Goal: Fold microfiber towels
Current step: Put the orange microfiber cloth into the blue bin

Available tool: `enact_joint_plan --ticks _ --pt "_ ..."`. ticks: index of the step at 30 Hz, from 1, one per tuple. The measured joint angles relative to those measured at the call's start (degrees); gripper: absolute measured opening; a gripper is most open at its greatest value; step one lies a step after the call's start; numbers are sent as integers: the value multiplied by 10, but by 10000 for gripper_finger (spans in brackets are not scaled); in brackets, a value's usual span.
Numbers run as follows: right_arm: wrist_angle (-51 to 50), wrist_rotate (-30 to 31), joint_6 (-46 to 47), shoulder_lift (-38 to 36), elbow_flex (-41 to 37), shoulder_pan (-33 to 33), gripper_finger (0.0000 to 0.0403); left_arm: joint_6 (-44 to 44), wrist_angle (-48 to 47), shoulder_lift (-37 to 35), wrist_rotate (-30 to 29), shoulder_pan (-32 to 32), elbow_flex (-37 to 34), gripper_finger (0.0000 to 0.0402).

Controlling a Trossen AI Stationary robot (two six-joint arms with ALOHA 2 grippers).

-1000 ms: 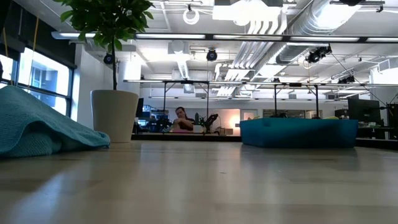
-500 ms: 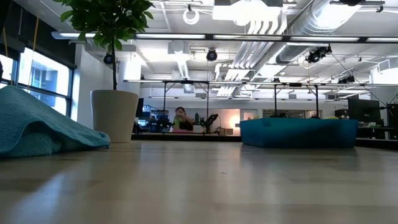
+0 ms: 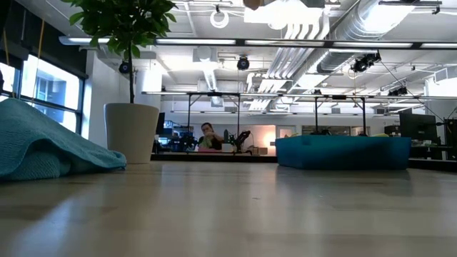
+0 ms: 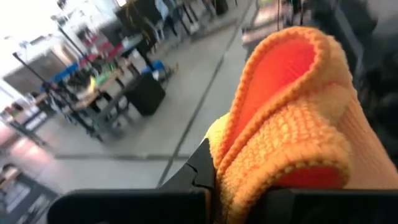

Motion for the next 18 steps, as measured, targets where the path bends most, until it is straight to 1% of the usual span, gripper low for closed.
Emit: enact_joint_plan --ticks 3,5,7,8,9,11,14,16,18 --pt "-80 108 75 -1 0 14 109 -7 -43 1 10 15 -4 0" --pt "-153 171 120 -1 0 27 124 1 -62 2 38 25 -11 0" --pt "-244 210 189 -1 0 39 131 3 -79 8 68 33 -18 0" --pt "-295 212 240 -1 0 45 133 2 -84 8 81 38 -26 0" --pt "-348 205 293 -1 0 50 133 2 -83 9 87 42 -34 0" --pt "-450 162 408 -1 0 58 133 2 -77 12 96 47 -52 0" --pt "-583 55 555 -1 0 51 133 3 -79 14 89 56 -83 0" --pt "-661 -5 623 -1 0 34 133 4 -72 13 86 60 -105 0" --pt "-724 -51 671 -1 0 10 133 -7 -72 13 86 62 -125 0"
